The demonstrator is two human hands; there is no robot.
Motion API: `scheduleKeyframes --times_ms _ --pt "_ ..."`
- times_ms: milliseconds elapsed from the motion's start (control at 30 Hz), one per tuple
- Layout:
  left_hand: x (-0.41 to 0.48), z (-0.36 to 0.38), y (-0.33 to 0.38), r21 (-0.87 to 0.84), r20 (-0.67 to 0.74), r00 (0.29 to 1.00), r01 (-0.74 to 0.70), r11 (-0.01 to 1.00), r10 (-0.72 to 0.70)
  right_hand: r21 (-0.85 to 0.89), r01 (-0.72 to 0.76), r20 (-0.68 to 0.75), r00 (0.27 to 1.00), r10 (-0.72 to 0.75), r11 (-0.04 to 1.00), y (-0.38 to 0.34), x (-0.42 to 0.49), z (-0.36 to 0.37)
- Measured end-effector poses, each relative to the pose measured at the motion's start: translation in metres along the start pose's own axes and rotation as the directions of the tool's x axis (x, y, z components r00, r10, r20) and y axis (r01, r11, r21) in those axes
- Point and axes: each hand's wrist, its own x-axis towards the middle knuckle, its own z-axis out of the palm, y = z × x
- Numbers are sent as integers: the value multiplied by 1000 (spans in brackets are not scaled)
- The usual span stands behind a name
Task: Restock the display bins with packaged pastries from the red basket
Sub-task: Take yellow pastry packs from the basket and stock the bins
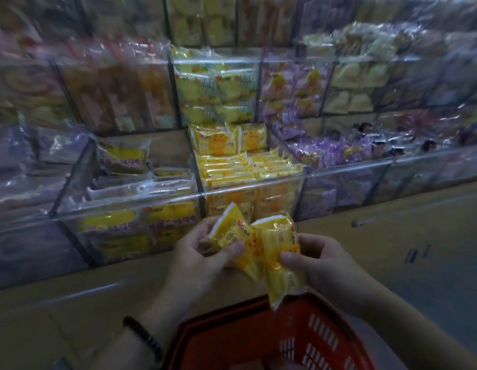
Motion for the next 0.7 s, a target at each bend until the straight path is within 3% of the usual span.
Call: scheduleKeyframes --times_ms 100,267,333,433,567,700 --pt "24 -14 35 205 105 990 -110 973 90 -164 121 -73 988 -134 979 -39 6 0" --pt "61 -24 89 326 201 949 -298 897 242 -253 225 -21 971 -238 941 -100 27 -1" --pt "80 -29 102 349 178 930 -365 863 322 -296 273 -19 957 -291 915 -118 41 -1" --pt "119 -40 112 325 23 914 -390 862 405 -404 354 -50 912 -407 843 -141 66 -6" --pt "177 -54 106 325 -118 919 -323 889 377 -664 359 -51 853 -519 656 -166 107 -18" --pt "211 -55 87 429 -257 872 -283 858 416 -903 251 18 834 -551 350 -180 156 -29"
